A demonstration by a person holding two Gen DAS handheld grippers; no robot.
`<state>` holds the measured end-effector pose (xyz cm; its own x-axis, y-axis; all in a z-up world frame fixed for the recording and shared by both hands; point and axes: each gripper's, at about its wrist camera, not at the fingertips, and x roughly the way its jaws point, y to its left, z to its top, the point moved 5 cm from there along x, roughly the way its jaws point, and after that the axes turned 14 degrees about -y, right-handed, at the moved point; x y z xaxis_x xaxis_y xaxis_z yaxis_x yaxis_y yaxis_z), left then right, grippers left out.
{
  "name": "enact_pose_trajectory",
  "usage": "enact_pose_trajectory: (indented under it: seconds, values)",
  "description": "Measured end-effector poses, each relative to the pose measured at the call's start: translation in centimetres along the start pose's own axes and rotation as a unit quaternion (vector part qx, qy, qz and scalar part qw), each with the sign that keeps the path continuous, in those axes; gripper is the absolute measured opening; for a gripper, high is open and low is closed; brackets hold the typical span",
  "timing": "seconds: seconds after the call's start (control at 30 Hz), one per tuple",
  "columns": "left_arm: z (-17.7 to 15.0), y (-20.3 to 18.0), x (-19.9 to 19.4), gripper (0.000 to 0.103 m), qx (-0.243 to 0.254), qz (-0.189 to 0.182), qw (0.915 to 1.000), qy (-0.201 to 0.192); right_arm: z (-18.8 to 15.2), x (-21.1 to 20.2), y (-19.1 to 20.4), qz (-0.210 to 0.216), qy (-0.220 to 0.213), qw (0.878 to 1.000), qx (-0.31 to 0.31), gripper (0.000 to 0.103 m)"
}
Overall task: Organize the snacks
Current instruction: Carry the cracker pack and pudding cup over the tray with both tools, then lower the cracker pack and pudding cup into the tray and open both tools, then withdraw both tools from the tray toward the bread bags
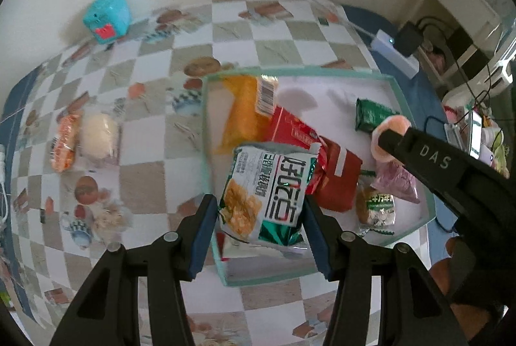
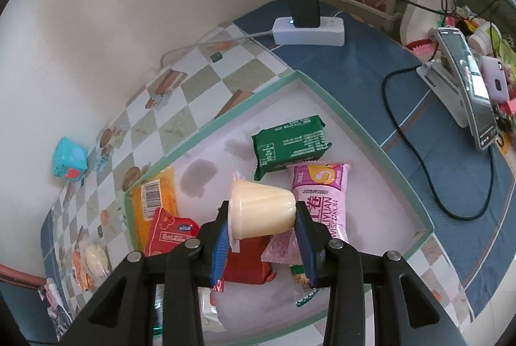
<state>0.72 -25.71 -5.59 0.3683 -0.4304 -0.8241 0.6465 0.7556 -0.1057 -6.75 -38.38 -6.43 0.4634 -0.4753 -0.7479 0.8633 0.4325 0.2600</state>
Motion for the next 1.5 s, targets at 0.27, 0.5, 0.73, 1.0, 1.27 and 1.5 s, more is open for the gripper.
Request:
enact_pose_trajectory:
  seconds: [0.27, 0.5, 0.73, 1.0, 1.27, 1.5]
  values:
    - [-0.6, 0.5, 1.4, 0.057, -0.044, -0.022, 0.9984, 0.028, -0.3, 0.3, 0.5, 0.001, 0.005, 1.000, -0.008, 0.043]
    - [-0.6, 0.5, 1.5, 0.062, -0.045, -0.030, 0.9982, 0.028, -0.4, 0.4, 0.7, -0.006, 0.007, 1.000, -0.011, 0.045]
    - [-0.4, 1.6, 1.5, 0.078, -0.057, -0.016, 0.9979, 0.025, -0.6, 0.6, 0.7, -0.013, 0.010, 1.000, -0.020, 0.073]
    - [-0.3, 6.3, 1.5, 0.086, -0.113, 0.059, 0.9917, 0.014, -1.0, 0.9, 1.2, -0.017, 0.011, 0.999, -0.040, 0.086]
    - [0.1, 11.8, 0.4, 0.088, -0.182, 0.108, 0.9773, -0.009, -2.6, 0.6, 4.7, 0.016, 0.013, 0.996, -0.089, 0.103]
    - [-0.6, 19.6, -1.3, 0.088, -0.255, 0.160, 0.9533, -0.019, -4.1, -1.2, 9.0, 0.052, -0.008, 0.989, -0.141, 0.103]
